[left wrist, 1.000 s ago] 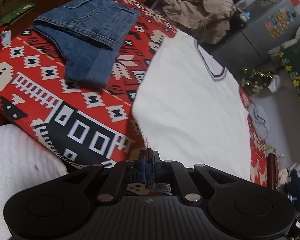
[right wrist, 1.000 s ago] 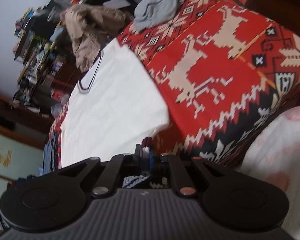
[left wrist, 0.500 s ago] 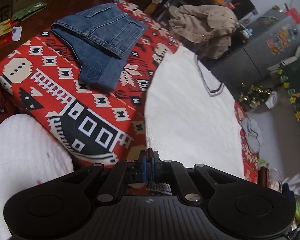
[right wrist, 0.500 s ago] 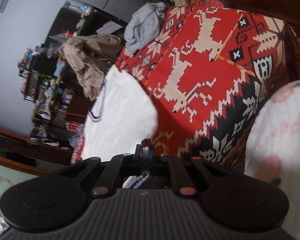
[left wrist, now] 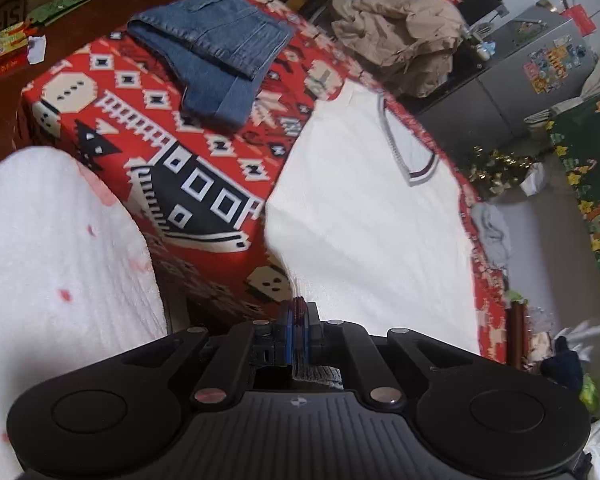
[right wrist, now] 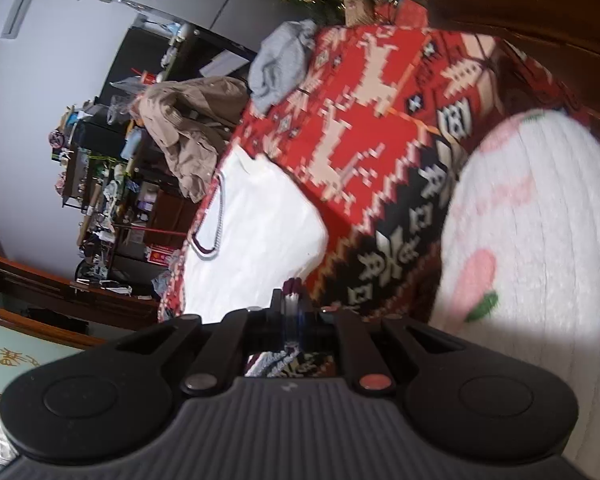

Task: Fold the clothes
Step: 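Lift the hem with both grippers and fold it toward the collar, then lower the held hem with both grippers just below the V-neck collar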

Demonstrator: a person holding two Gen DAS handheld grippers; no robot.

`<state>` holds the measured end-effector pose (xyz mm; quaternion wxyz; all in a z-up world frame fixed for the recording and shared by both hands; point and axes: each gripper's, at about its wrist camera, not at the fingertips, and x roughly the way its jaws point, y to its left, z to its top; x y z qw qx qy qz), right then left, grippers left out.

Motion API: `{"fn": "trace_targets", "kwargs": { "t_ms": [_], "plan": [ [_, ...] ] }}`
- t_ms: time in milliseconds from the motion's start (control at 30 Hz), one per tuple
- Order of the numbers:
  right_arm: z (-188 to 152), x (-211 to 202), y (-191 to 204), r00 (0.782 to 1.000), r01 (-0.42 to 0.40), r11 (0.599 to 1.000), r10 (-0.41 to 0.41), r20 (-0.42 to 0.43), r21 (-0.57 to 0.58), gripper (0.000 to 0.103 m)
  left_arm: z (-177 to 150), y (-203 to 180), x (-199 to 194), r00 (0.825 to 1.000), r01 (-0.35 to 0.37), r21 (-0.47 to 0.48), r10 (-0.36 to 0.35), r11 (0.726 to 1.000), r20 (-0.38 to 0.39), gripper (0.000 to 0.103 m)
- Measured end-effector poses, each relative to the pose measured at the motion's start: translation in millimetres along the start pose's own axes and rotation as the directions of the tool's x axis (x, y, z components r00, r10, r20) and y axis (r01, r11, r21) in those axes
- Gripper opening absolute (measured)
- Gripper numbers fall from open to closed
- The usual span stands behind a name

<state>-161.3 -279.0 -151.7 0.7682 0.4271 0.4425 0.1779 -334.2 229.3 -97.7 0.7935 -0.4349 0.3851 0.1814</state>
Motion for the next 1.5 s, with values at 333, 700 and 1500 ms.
{"fn": "trace_targets", "kwargs": {
  "t_ms": [333, 700, 1500],
  "plan": [
    [27.5, 50.5, 26.0, 0.999, 0.014, 0.999, -0.015, -0.040, -0.030, 0.006, 50.2, -10.5, 32.5, 0.999, 0.037, -0.069, -0.038, 0.997, -0.016, 0.005],
    [104.4, 163.5, 95.2, 0.995, 0.076, 0.995, -0.081, -0.062, -0.069, 0.006, 145.5, -40.8, 113.0, 0.998, 0.014, -0.089, -0.019, 0.996, -0.058, 0.005],
    [140.2, 259.6, 107.6, 0.992, 0.120, 0.969, -0.127, -0.023, -0.216, 0.046, 191.6, -65.1, 146.5, 0.995, 0.050, 0.138, -0.061, 0.989, 0.079, 0.052]
  ]
}}
